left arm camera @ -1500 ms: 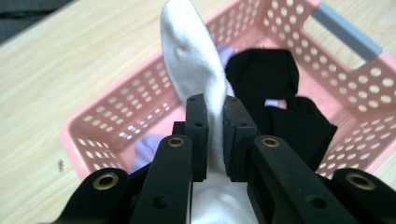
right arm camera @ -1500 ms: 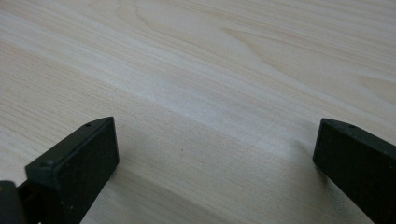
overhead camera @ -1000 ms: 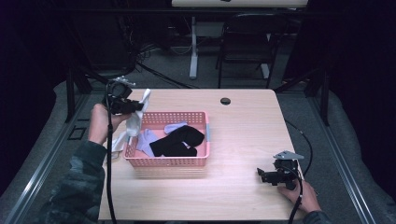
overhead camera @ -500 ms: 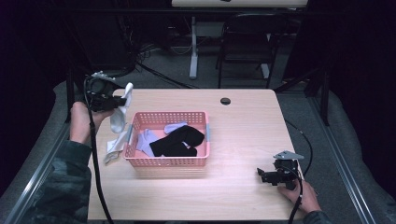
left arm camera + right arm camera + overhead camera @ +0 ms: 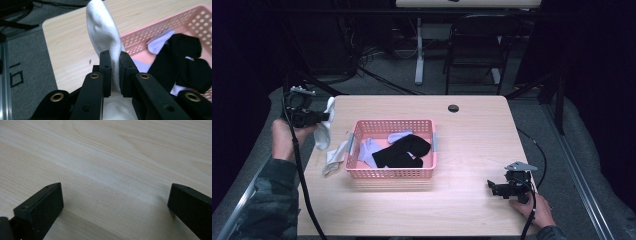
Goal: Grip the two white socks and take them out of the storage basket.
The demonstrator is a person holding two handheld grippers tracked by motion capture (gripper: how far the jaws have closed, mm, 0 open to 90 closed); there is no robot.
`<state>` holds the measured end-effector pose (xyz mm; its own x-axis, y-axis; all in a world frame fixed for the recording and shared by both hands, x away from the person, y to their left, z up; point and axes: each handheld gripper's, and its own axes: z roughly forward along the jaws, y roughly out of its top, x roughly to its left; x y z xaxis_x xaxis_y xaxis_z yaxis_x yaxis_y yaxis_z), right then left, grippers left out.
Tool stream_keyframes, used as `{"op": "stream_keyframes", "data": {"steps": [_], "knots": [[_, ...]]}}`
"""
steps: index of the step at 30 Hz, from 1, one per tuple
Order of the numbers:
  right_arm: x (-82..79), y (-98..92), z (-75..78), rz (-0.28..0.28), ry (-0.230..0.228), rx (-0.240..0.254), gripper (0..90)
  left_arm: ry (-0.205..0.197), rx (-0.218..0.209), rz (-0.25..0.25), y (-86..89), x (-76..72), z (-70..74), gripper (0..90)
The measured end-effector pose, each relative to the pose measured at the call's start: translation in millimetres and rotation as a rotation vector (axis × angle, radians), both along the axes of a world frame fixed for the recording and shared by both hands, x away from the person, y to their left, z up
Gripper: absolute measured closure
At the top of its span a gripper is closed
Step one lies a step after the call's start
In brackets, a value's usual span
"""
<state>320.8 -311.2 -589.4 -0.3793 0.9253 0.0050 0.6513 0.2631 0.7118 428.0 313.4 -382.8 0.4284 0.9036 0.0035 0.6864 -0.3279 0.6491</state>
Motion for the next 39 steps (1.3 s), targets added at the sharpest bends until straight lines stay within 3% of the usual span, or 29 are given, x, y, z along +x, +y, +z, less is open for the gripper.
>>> {"op": "stream_keyframes", "data": {"steps": [8,21,32,39], "knots": [[0.1,0.0,0.0,0.001,0.001,0.001,0.0,0.037,-0.015,0.036,12.3,3.7,-20.7,82.7],[0.1,0.2,-0.3,-0.001,-0.002,0.004,0.0,0.138,-0.054,0.084,21.1,15.1,-69.9,82.7],[0.1,-0.1,0.0,0.001,0.001,0.001,0.0,0.226,-0.087,0.095,25.4,22.8,-108.5,82.5],[0.1,-0.1,0.0,0.001,0.001,0.001,0.0,0.304,-0.155,0.134,34.9,36.2,-139.6,81.7]]}}
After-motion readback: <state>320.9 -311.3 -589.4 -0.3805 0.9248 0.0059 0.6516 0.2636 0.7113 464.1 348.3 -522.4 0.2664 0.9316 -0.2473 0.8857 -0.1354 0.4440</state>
